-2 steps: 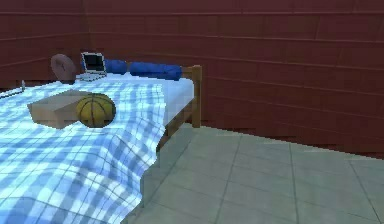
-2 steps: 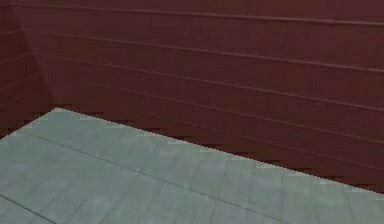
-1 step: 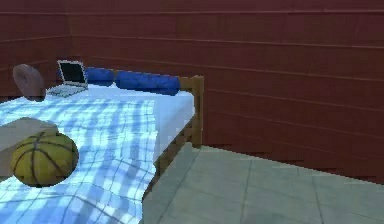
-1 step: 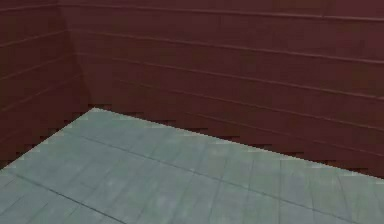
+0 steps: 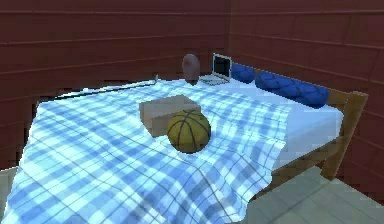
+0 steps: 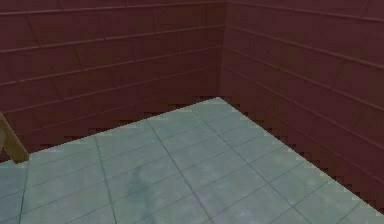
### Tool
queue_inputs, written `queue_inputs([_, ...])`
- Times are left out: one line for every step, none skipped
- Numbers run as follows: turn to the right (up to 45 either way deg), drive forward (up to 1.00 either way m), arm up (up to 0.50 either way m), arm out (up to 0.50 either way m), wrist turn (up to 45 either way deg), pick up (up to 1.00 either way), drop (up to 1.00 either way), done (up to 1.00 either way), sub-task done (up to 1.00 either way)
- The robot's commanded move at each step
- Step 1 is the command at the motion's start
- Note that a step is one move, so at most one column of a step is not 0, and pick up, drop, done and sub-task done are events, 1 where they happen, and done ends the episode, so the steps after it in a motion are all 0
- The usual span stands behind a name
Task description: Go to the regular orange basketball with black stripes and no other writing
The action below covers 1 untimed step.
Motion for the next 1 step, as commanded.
queue_inputs([0.0, 0.0, 0.0, 0.0, 0.0, 0.0, 0.0, 1.0, 0.0])
